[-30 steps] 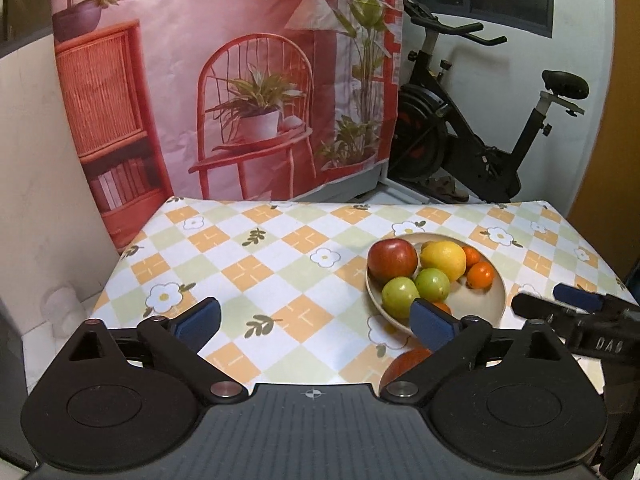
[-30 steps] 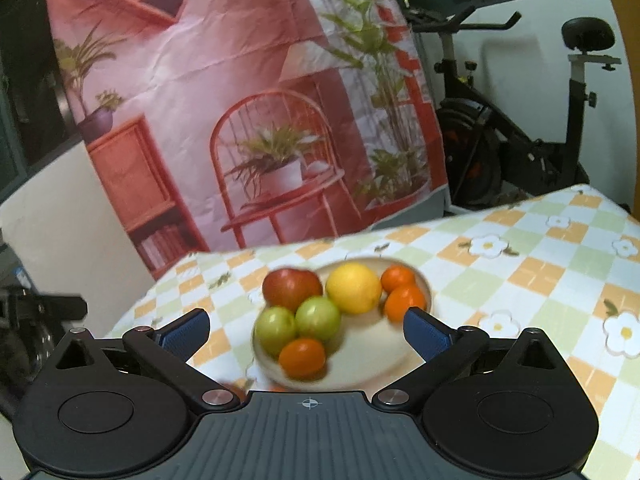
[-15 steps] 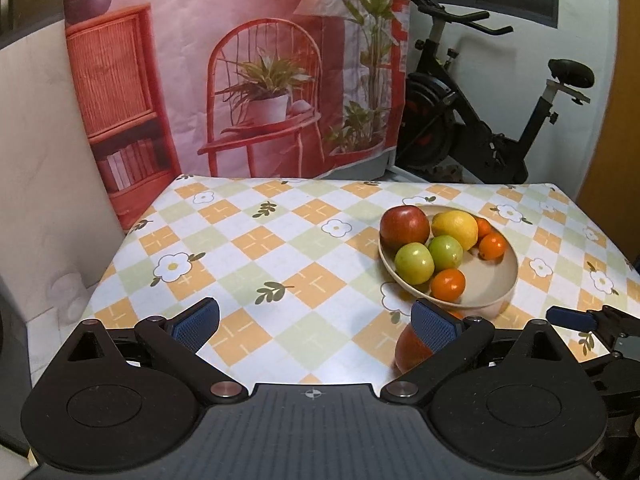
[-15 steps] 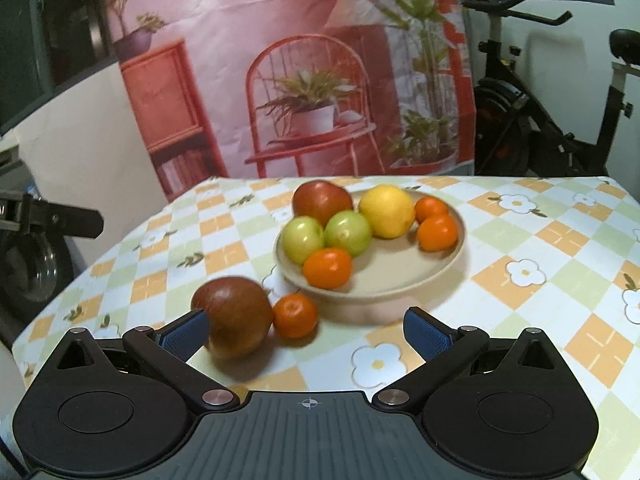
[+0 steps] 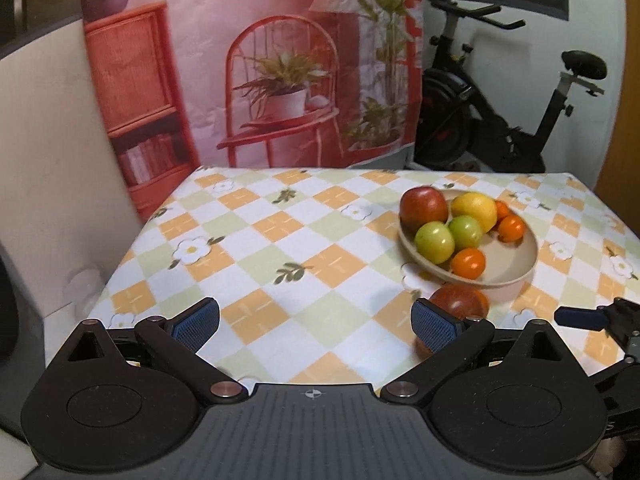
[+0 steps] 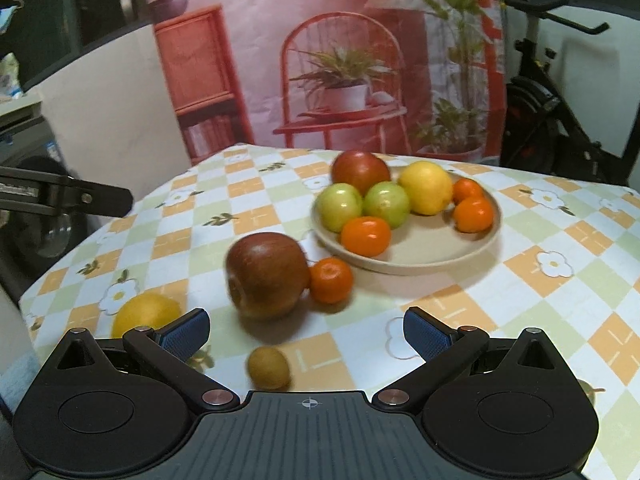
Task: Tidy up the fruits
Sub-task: 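Move the left tool down to the large yellow grapefruit on the table, then close the left gripper on the yellow grapefruit, then lift the grapefruit with the left gripper and carry it over the plate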
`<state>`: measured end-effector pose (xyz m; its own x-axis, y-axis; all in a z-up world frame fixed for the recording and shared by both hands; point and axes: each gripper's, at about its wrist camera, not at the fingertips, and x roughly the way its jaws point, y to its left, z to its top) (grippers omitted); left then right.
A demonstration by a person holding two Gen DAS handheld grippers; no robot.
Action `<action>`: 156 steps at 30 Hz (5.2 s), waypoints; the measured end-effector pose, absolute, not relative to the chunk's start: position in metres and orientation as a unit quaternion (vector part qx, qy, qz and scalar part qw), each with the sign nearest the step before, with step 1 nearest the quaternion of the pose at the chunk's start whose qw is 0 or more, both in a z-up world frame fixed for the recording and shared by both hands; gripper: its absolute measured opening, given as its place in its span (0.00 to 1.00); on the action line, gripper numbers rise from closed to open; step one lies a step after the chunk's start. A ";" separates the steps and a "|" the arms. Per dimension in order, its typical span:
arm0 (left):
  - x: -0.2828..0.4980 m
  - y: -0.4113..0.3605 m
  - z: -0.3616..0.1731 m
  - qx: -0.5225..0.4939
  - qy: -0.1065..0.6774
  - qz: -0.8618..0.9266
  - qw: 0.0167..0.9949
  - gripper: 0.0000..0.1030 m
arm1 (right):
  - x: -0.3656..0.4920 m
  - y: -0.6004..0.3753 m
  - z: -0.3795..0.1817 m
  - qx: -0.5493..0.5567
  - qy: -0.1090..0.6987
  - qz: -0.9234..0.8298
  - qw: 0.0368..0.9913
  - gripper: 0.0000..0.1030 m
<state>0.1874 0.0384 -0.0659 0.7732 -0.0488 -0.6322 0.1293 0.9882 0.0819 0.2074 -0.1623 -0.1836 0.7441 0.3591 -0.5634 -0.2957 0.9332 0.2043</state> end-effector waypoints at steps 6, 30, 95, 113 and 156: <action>0.178 0.056 -0.066 0.044 0.335 -0.037 0.940 0.99 | 0.206 -0.154 -0.180 0.057 0.318 0.203 0.925 1.00; 0.202 0.080 -0.110 -0.028 0.427 -0.106 0.898 0.50 | 0.199 -0.107 -0.183 -0.044 0.346 0.261 0.900 0.96; 0.228 0.081 -0.133 -0.180 0.471 -0.221 0.835 0.49 | 0.207 -0.089 -0.191 -0.042 0.346 0.323 0.880 0.52; 0.222 0.074 -0.145 -0.201 0.487 -0.247 0.813 0.52 | 0.206 -0.097 -0.192 -0.014 0.355 0.304 0.884 0.53; 0.279 -0.030 -0.059 -0.122 0.411 -0.305 0.851 0.46 | 0.250 -0.189 -0.129 -0.035 0.265 0.247 0.931 0.49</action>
